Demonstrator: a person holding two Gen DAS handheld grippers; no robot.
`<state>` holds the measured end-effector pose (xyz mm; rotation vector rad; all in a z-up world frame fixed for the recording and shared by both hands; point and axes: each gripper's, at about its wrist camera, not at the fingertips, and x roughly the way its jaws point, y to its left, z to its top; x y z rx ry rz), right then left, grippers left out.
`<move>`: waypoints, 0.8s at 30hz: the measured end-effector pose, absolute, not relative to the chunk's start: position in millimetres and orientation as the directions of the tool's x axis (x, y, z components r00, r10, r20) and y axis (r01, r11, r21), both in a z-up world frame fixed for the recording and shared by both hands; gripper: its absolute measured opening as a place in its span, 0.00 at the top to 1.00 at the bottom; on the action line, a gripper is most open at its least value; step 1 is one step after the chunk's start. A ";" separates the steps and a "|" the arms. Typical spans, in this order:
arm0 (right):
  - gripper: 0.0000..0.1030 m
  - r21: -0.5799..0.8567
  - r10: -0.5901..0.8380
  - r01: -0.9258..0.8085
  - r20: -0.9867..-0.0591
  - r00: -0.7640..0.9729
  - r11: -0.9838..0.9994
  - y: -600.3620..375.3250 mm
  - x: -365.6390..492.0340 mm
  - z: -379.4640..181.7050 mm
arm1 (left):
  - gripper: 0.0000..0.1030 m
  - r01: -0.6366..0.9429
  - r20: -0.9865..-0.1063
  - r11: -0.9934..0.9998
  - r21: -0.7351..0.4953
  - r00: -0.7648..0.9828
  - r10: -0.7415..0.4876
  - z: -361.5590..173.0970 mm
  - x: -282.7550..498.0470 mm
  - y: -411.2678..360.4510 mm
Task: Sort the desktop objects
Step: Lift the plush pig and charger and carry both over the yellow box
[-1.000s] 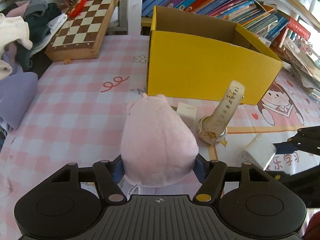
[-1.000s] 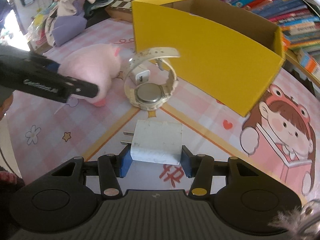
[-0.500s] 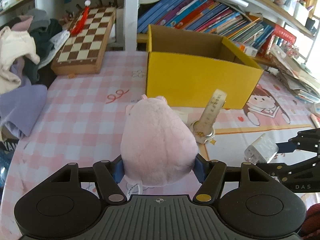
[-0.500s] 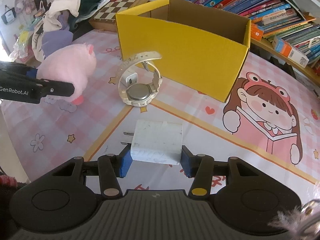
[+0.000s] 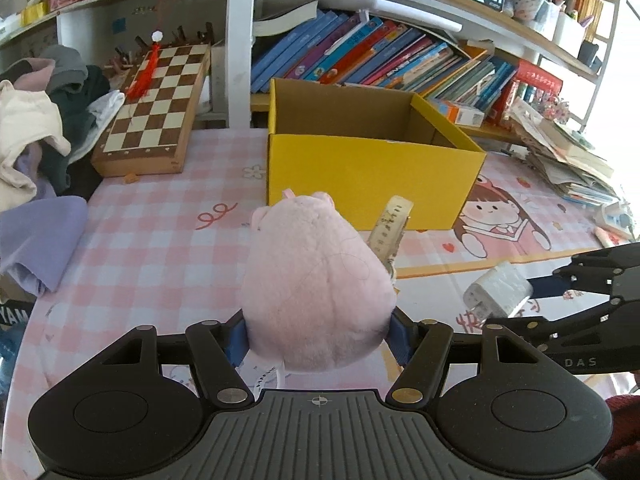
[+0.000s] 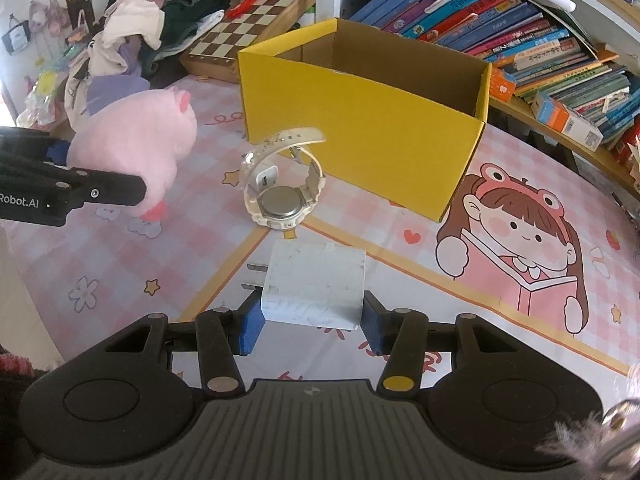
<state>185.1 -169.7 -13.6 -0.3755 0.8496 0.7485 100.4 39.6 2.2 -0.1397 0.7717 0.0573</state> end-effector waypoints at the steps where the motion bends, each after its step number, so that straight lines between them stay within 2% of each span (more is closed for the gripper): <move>1: 0.54 -0.011 0.443 -0.727 -0.786 0.431 0.687 -169.6 184.8 -13.3 | 0.36 -0.098 -0.695 0.990 -0.101 0.719 0.001 3.0 100.4 38.2; 18: 0.54 0.033 0.504 -0.712 -0.729 0.463 0.702 -180.8 202.2 17.3 | 0.36 -0.053 -0.641 0.996 -0.075 0.767 -0.008 30.6 109.5 27.9; 24: 0.54 0.003 0.528 -0.732 -0.695 0.488 0.682 -178.0 219.9 38.0 | 0.36 -0.033 -0.608 0.998 -0.050 0.794 -0.005 47.0 124.4 27.9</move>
